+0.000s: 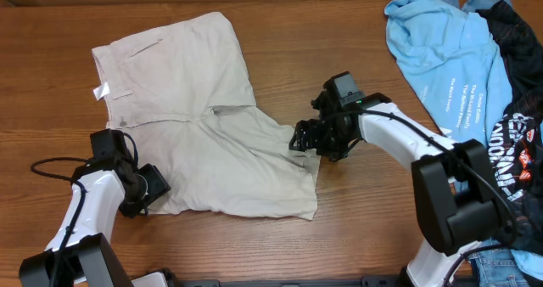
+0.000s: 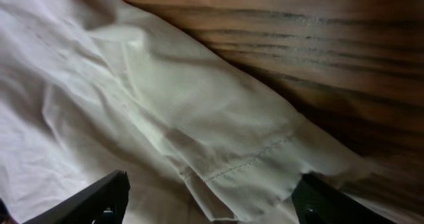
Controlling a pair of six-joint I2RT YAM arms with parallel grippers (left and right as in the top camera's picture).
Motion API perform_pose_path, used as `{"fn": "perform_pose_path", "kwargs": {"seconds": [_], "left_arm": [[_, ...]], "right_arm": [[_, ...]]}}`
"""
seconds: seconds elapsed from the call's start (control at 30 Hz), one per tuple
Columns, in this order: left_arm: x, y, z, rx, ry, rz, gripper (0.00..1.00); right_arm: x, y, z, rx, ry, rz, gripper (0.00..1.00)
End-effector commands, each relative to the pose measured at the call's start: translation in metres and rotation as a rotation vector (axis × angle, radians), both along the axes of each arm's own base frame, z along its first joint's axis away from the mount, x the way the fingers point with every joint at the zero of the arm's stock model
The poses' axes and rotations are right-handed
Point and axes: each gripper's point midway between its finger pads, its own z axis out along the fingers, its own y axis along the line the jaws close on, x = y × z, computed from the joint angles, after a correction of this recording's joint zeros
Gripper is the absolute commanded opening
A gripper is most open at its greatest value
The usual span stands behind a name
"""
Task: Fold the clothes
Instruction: 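Grasp the right leg hem with the right gripper and pull it rightward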
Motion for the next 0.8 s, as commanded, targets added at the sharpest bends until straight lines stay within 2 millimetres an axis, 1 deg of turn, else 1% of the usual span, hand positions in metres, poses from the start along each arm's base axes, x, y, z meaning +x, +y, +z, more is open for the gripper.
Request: {"fn": "perform_pose_path", "kwargs": {"seconds": [0.0, 0.03, 0.13, 0.2, 0.23, 0.27, 0.3, 0.33, 0.4, 0.5, 0.53, 0.57, 0.7, 0.77], "left_arm": [[-0.007, -0.001, -0.003, 0.013, 0.024, -0.029, 0.61], [-0.007, -0.001, -0.003, 0.013, 0.024, -0.029, 0.61], [-0.007, -0.001, -0.003, 0.014, 0.024, -0.029, 0.61], [-0.007, -0.001, -0.003, 0.013, 0.026, -0.029, 0.61], [-0.008, -0.001, -0.003, 0.013, 0.027, -0.029, 0.61], [-0.008, -0.001, -0.003, 0.013, 0.026, -0.029, 0.61], [-0.007, -0.001, -0.003, 0.013, 0.026, -0.029, 0.61], [-0.007, -0.001, -0.003, 0.014, 0.025, -0.029, 0.61], [-0.006, -0.001, -0.003, 0.015, 0.022, -0.029, 0.61], [-0.007, 0.001, -0.003, 0.025, 0.025, -0.028, 0.61], [-0.007, 0.002, -0.003, 0.028, 0.026, -0.028, 0.61], [-0.008, 0.003, -0.003, 0.035, 0.029, -0.028, 0.61], [-0.008, 0.003, -0.003, 0.039, 0.030, -0.027, 0.61], [-0.007, 0.003, -0.003, 0.039, 0.029, -0.027, 0.61]], "right_arm": [[0.004, 0.003, -0.003, 0.002, 0.002, -0.011, 0.80], [0.005, 0.003, -0.003, 0.005, -0.004, -0.011, 0.75], [0.009, 0.000, -0.003, 0.008, -0.013, -0.022, 0.58], [0.011, -0.002, -0.003, 0.008, -0.010, -0.033, 0.43], [0.012, -0.004, -0.003, 0.008, -0.010, -0.039, 0.34], [0.013, -0.005, -0.003, 0.008, -0.008, -0.047, 0.20], [0.014, -0.007, -0.002, 0.008, -0.008, -0.053, 0.09], [0.015, -0.009, -0.002, 0.008, -0.007, -0.059, 0.04], [0.018, -0.013, 0.003, 0.012, -0.006, -0.071, 0.04], [0.029, -0.027, 0.017, 0.018, -0.020, -0.103, 0.04], [0.034, -0.032, 0.024, 0.023, -0.032, -0.111, 0.04], [0.043, -0.043, 0.034, 0.025, -0.048, -0.136, 0.04], [0.064, -0.067, 0.051, 0.026, -0.090, -0.189, 0.04], [0.074, -0.077, 0.053, 0.028, -0.119, -0.206, 0.04]]}}
